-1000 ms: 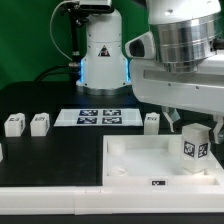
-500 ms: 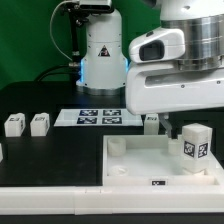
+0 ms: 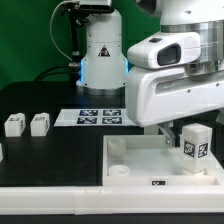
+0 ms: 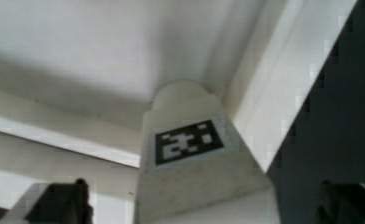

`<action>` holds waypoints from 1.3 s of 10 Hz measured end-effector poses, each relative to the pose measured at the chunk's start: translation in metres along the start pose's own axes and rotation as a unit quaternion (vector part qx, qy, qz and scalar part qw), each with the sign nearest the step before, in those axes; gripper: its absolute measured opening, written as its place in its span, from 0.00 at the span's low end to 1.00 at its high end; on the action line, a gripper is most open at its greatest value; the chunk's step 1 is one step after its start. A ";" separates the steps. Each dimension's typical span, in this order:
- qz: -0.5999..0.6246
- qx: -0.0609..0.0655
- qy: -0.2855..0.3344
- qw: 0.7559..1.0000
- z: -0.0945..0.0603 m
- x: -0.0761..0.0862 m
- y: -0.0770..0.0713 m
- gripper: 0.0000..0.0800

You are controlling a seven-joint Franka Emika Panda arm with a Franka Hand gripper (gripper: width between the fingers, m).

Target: Assemble one leg

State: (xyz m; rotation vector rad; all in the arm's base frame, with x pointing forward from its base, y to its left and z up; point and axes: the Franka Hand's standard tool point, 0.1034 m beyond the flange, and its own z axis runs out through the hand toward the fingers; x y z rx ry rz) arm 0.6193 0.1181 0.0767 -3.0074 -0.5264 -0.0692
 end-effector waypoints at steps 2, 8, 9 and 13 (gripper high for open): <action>0.000 0.000 -0.001 1.000 0.001 0.000 0.000 0.65; 0.208 0.004 0.027 0.978 0.002 -0.001 0.004 0.36; 0.298 0.005 0.029 0.954 0.002 -0.002 0.003 0.36; 0.559 0.022 0.028 0.828 0.003 0.000 0.006 0.36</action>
Offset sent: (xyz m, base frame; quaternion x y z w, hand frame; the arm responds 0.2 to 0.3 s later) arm 0.0000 0.0000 0.0000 0.0000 0.0000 0.0899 0.9960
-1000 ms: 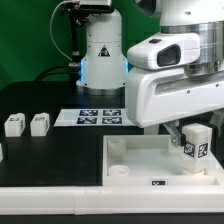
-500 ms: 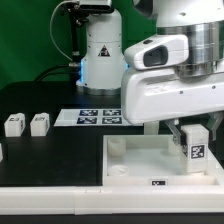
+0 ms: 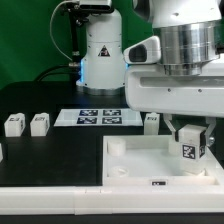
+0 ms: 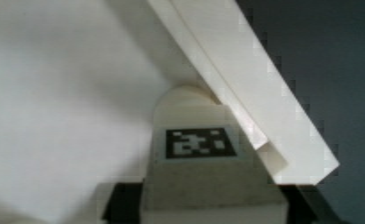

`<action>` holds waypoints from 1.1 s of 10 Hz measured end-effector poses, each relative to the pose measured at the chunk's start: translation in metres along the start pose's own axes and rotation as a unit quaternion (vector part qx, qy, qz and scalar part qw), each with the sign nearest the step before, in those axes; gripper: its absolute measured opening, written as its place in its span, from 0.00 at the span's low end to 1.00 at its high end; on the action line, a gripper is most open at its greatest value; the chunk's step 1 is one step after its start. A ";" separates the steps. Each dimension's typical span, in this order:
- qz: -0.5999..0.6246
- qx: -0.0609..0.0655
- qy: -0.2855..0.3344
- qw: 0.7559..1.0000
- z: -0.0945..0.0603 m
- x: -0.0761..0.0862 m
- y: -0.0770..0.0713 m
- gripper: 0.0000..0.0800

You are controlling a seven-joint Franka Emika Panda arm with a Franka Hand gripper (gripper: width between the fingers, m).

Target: Assemble one leg

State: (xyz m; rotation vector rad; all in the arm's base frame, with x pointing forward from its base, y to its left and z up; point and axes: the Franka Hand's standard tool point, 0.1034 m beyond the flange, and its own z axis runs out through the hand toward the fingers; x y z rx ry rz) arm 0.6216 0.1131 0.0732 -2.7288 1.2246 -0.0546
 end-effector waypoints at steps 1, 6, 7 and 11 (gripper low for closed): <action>0.055 0.004 -0.001 0.998 0.000 0.001 -0.001 0.36; 0.032 0.002 -0.002 0.999 0.000 0.000 -0.001 0.69; -0.001 -0.002 -0.005 1.000 0.000 -0.002 -0.002 0.79; -0.329 -0.010 -0.003 0.944 0.002 0.002 -0.005 0.81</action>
Offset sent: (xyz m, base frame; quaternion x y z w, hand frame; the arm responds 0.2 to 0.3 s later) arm 0.0000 0.0000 0.0000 0.0000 0.0000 0.0000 1.0000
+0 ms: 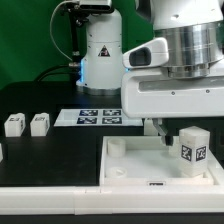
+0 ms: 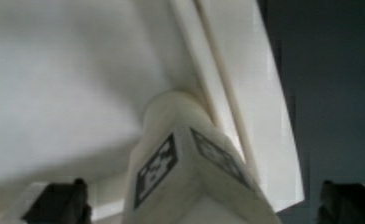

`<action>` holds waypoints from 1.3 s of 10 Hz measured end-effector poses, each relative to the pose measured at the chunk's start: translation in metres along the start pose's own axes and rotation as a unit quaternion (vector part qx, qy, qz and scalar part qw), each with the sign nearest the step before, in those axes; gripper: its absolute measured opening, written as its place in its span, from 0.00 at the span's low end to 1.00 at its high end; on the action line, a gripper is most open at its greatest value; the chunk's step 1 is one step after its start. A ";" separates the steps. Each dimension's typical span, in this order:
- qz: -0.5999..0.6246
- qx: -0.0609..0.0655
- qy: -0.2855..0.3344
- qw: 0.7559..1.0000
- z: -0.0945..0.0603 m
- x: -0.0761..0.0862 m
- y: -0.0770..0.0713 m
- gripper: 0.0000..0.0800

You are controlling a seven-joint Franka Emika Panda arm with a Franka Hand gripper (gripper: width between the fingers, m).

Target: Assemble one leg

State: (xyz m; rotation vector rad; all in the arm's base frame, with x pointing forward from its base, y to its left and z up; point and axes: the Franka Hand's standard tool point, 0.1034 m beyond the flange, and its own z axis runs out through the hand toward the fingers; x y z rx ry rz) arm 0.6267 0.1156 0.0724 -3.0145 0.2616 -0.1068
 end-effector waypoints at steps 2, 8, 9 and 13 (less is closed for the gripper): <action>-0.129 -0.021 0.000 0.991 0.000 0.002 -0.003 0.81; -0.252 -0.030 -0.003 0.967 0.001 0.001 -0.004 0.70; -0.252 -0.030 -0.003 0.967 0.001 0.001 -0.004 0.47; -0.083 -0.032 0.003 0.996 0.001 -0.001 -0.005 0.37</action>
Offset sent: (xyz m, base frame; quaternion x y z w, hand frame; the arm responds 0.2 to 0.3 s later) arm -0.0010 0.0038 0.0039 -0.0536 -0.0175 -0.3009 0.9520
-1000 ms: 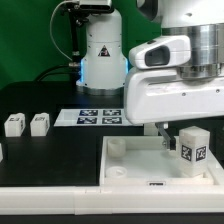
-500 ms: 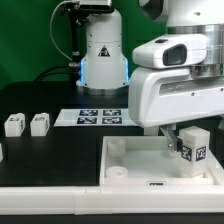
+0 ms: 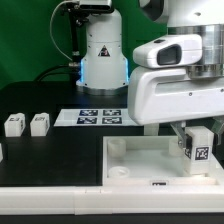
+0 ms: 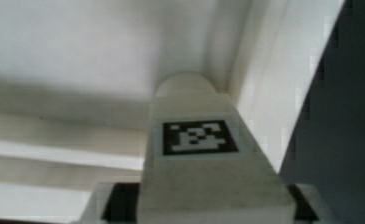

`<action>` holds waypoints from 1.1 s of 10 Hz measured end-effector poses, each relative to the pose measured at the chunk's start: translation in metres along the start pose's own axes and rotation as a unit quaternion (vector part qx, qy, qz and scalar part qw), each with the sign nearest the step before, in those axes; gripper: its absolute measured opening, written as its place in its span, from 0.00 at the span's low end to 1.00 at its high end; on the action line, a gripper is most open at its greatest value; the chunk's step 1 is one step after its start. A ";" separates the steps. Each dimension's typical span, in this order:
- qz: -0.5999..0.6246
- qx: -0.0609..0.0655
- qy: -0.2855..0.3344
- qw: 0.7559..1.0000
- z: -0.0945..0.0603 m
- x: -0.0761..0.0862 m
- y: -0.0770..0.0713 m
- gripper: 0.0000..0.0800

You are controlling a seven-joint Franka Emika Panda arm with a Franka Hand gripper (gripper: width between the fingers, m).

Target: Assemble one leg

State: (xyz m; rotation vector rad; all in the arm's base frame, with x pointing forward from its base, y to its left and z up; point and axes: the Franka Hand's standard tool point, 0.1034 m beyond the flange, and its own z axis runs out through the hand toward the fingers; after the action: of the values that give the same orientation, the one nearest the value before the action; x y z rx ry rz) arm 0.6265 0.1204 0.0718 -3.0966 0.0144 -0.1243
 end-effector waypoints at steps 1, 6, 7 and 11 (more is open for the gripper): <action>0.069 -0.003 -0.005 0.998 0.000 -0.001 0.000 0.37; 0.348 -0.021 -0.006 0.937 0.002 -0.003 0.000 0.37; 0.364 -0.018 0.001 0.931 0.002 -0.003 0.000 0.37; 0.308 -0.015 0.000 0.951 0.003 -0.003 0.001 0.76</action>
Offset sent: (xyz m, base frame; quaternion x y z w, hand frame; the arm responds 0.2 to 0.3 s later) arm 0.0021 0.0087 -0.0055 -0.0453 -0.0147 0.3861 0.9212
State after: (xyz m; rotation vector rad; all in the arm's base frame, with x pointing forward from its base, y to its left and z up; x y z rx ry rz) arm 0.6240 0.1198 0.0688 -2.9503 0.9704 -0.0994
